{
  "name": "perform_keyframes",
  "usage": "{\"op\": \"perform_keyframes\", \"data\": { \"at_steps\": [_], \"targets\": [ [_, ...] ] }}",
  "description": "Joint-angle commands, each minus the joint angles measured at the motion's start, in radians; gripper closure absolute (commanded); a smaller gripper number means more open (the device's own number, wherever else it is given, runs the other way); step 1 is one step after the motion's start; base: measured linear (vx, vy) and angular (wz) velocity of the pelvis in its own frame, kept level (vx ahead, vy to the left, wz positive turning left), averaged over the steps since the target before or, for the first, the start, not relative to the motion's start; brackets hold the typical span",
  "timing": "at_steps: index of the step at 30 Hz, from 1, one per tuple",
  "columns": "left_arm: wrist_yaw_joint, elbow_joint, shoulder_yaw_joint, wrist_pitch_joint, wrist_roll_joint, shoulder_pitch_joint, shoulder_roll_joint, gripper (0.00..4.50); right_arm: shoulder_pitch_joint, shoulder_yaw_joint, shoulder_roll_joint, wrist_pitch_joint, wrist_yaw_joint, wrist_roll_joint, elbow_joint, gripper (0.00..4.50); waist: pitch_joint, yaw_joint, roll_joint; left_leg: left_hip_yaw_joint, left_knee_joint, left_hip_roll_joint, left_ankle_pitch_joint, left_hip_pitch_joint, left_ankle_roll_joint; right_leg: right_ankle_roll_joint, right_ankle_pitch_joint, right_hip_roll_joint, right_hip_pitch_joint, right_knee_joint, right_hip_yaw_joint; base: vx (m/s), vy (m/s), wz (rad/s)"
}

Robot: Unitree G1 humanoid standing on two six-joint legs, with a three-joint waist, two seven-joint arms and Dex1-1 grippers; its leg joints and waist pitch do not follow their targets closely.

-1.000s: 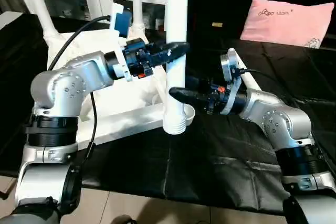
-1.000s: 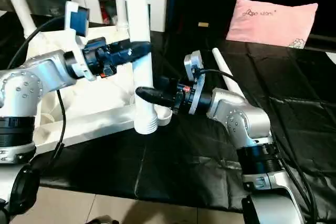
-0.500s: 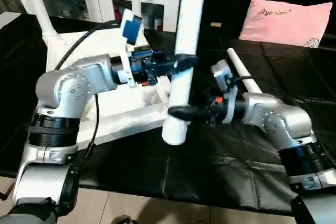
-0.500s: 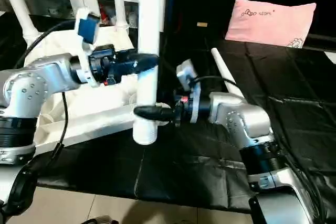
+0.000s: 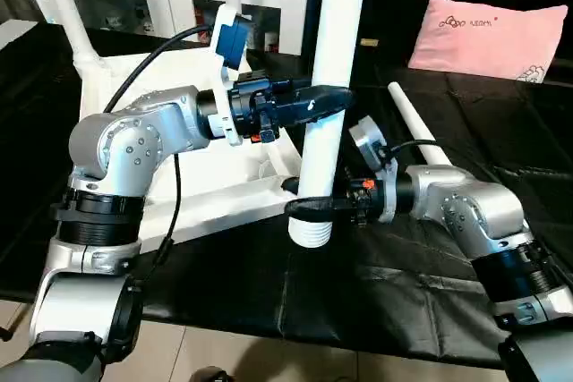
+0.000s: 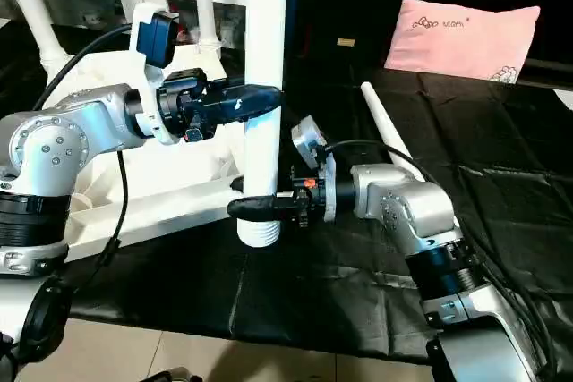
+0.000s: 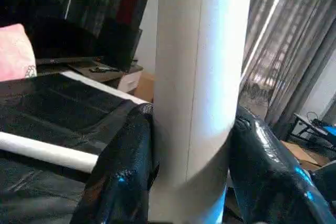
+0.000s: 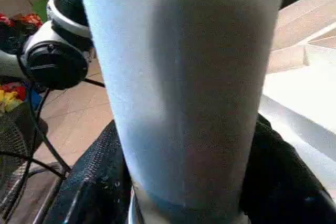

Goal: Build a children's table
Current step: Pick table leg

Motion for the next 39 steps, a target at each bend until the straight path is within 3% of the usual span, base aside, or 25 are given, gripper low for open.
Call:
{"op": "perform_keyframes", "data": {
  "at_steps": [1,11,14,22,31,34,39],
  "targets": [
    [-0.013,-0.019,-0.003,0.004,-0.006,-0.022,-0.004,2.71,-0.021,0.009,-0.01,-0.001,0.006,-0.01,0.002,2.29,-0.078,0.004,-0.005,0.007,-0.054,0.023,-0.026,0.001,0.036,-0.232,-0.015,-0.068,0.072,-0.057,0.042,0.0,0.0,0.0],
    [-0.024,-0.018,-0.015,0.007,-0.007,-0.023,0.003,2.71,-0.02,0.002,-0.002,-0.032,0.013,-0.023,0.003,2.51,-0.078,0.004,-0.003,0.007,-0.055,0.023,-0.027,0.002,0.035,-0.236,-0.011,-0.069,0.073,-0.057,0.042,0.0,0.0,0.0],
    [-0.024,-0.016,-0.015,0.007,-0.005,-0.024,0.004,2.71,-0.026,-0.018,0.009,-0.021,-0.002,-0.011,0.015,1.82,-0.078,0.004,-0.001,0.006,-0.055,0.023,-0.03,0.002,0.032,-0.237,-0.016,-0.068,0.073,-0.057,0.041,0.0,0.0,0.0],
    [-0.034,-0.012,-0.018,0.007,-0.002,-0.024,0.013,2.72,-0.037,-0.076,0.003,0.05,0.02,0.067,0.001,1.33,-0.079,0.005,0.0,0.006,-0.055,0.023,-0.03,0.003,0.036,-0.244,-0.002,-0.069,0.074,-0.055,0.041,0.0,0.0,0.0],
    [-0.038,-0.01,-0.019,0.007,0.001,-0.026,0.011,2.72,-0.018,-0.035,-0.021,0.067,0.051,0.051,-0.025,1.33,-0.079,0.007,0.0,0.006,-0.055,0.023,-0.028,0.003,0.032,-0.244,0.003,-0.069,0.075,-0.055,0.041,0.0,0.0,0.0],
    [-0.03,-0.002,-0.017,0.004,0.002,-0.031,0.005,2.72,-0.012,-0.01,-0.018,0.037,0.042,0.014,-0.02,1.33,-0.079,0.006,0.002,0.005,-0.055,0.023,-0.027,0.002,0.028,-0.244,0.001,-0.069,0.074,-0.056,0.04,0.0,0.0,0.0],
    [-0.03,-0.001,-0.015,0.007,0.001,-0.032,0.004,2.72,-0.022,-0.024,0.004,0.016,0.014,0.01,0.004,1.33,-0.08,0.006,0.001,0.005,-0.055,0.023,-0.03,0.003,0.025,-0.246,-0.001,-0.069,0.073,-0.055,0.041,0.0,0.0,0.0]
  ]
}}
